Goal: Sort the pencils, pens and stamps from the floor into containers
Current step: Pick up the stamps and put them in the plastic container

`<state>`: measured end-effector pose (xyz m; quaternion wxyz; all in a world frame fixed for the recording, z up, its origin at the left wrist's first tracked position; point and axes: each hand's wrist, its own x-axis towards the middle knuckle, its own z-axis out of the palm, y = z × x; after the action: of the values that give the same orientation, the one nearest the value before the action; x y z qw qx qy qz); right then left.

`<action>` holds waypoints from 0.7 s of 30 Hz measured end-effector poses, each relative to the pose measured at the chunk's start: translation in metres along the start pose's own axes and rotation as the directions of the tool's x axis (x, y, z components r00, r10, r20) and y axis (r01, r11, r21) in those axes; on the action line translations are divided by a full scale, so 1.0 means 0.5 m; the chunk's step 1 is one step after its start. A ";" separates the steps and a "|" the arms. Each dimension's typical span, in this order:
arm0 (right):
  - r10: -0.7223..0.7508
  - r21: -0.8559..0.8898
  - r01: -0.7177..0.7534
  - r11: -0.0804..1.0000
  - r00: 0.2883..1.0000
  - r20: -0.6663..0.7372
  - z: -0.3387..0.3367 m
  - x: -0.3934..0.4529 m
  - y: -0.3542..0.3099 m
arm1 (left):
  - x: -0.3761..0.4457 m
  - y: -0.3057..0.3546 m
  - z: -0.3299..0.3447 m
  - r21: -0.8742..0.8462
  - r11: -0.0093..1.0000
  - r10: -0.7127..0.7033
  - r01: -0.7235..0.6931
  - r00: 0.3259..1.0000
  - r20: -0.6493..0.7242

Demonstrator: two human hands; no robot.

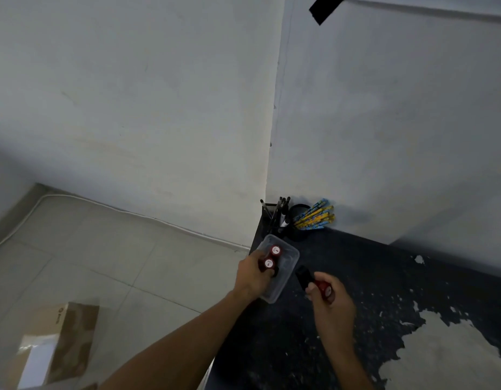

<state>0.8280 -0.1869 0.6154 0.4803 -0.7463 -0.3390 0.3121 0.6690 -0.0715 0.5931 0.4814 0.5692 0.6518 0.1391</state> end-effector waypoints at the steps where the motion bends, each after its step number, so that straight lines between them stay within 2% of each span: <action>1: 0.019 0.028 -0.019 0.999 1.000 0.009 0.006 -0.001 -0.005 | -0.001 -0.004 -0.004 -0.018 1.000 -0.010 0.010 1.000 0.008; 10: 0.039 0.114 -0.051 0.992 0.993 0.108 0.056 -0.010 -0.052 | -0.025 -0.044 -0.035 -0.148 0.988 -0.032 0.039 0.998 0.050; 15: 0.019 0.043 -0.027 0.999 0.986 0.167 0.080 -0.034 -0.062 | -0.076 -0.091 -0.067 -0.262 0.965 -0.012 -0.010 0.997 -0.082; 21: -0.010 -0.148 0.051 0.988 0.965 0.262 0.141 -0.035 -0.062 | -0.198 -0.249 -0.107 -0.365 0.923 -0.228 0.127 0.941 -0.250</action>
<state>0.7557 -0.1558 0.6222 0.3774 -0.7283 -0.4335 0.3730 0.5403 -0.1778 0.5754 0.4838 0.3881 0.7299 0.2872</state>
